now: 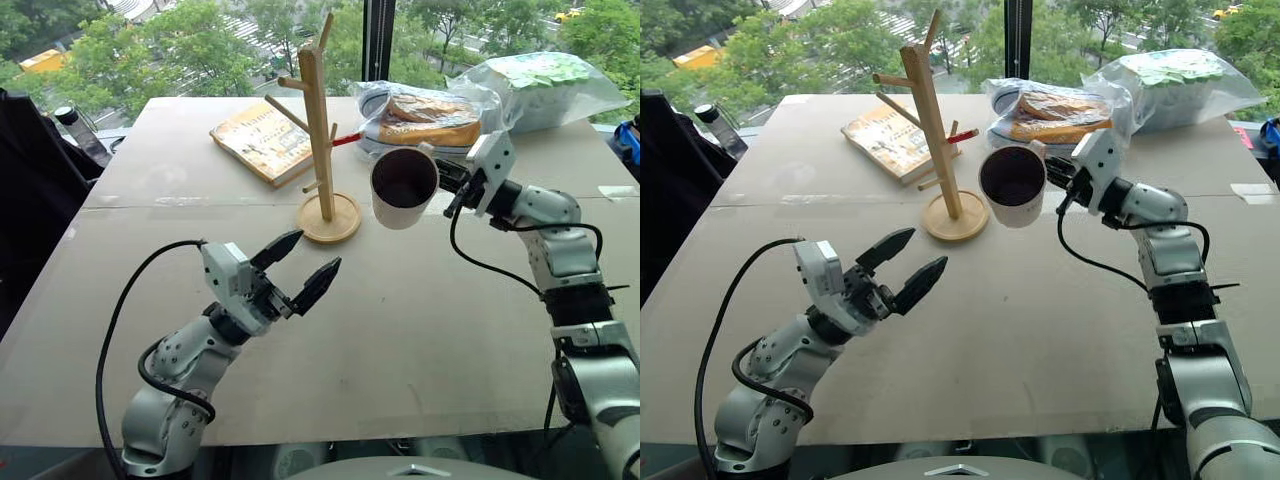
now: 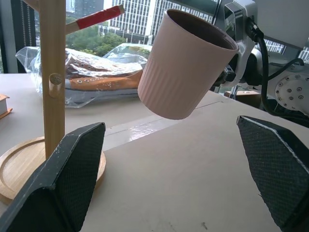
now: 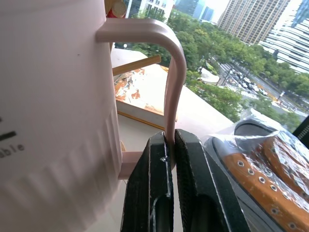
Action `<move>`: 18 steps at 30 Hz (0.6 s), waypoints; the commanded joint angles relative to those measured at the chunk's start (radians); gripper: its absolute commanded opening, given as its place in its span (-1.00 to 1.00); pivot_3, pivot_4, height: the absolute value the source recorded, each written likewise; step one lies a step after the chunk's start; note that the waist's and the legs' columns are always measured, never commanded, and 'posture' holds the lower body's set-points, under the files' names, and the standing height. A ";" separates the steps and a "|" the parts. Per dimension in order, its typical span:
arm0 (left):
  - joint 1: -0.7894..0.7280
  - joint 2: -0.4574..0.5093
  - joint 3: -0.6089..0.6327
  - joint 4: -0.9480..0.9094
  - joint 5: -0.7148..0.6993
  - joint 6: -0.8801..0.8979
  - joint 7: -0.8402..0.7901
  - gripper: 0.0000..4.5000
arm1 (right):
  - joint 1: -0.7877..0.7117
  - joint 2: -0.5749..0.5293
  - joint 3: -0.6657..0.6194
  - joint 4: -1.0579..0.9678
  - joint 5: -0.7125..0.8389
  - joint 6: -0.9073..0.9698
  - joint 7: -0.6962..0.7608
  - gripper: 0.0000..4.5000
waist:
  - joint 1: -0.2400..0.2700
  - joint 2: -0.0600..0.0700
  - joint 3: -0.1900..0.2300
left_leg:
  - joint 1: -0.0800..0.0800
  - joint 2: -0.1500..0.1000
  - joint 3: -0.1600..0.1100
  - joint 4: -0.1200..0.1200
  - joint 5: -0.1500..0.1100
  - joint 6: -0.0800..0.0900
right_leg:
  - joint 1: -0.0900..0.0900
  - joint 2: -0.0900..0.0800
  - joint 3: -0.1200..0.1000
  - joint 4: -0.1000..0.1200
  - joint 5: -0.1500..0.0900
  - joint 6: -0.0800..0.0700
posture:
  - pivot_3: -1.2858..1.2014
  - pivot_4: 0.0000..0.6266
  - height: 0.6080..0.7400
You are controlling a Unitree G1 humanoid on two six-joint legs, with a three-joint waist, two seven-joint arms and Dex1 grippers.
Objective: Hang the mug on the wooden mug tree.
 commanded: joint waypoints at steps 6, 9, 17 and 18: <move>0.056 -0.074 0.026 -0.065 0.052 -0.130 0.098 1.00 | -0.264 0.073 0.010 0.329 -0.060 -0.177 0.100 -0.99 | -0.009 0.000 0.002 | -0.001 0.000 0.001 -0.001 -0.001 0.001 | -0.002 -0.006 0.001 -0.001 0.000 0.000 | 0.03 -0.52 1.00; 0.074 -0.092 0.012 -0.063 0.064 -0.166 0.102 1.00 | -0.326 0.107 0.001 0.406 -0.062 -0.217 0.116 -0.99 | -0.009 0.000 0.002 | -0.001 0.001 -0.001 -0.002 -0.001 0.001 | -0.002 -0.006 0.000 0.000 0.000 -0.001 | 0.03 -0.52 1.00; 0.099 -0.127 0.008 -0.046 0.117 -0.258 0.133 1.00 | -0.442 0.169 0.001 0.526 -0.076 -0.278 0.160 -0.99 | -0.009 0.001 0.002 | -0.001 0.000 0.001 -0.002 -0.001 0.001 | -0.002 -0.009 0.001 0.000 -0.001 -0.004 | 0.03 -0.52 1.00; 0.101 -0.129 0.007 -0.045 0.118 -0.262 0.134 1.00 | -0.450 0.173 -0.001 0.537 -0.079 -0.281 0.162 -0.99 | -0.009 0.001 0.002 | -0.001 0.000 0.000 -0.002 -0.001 0.001 | -0.002 -0.009 0.000 -0.001 -0.001 -0.004 | 0.03 -0.52 1.00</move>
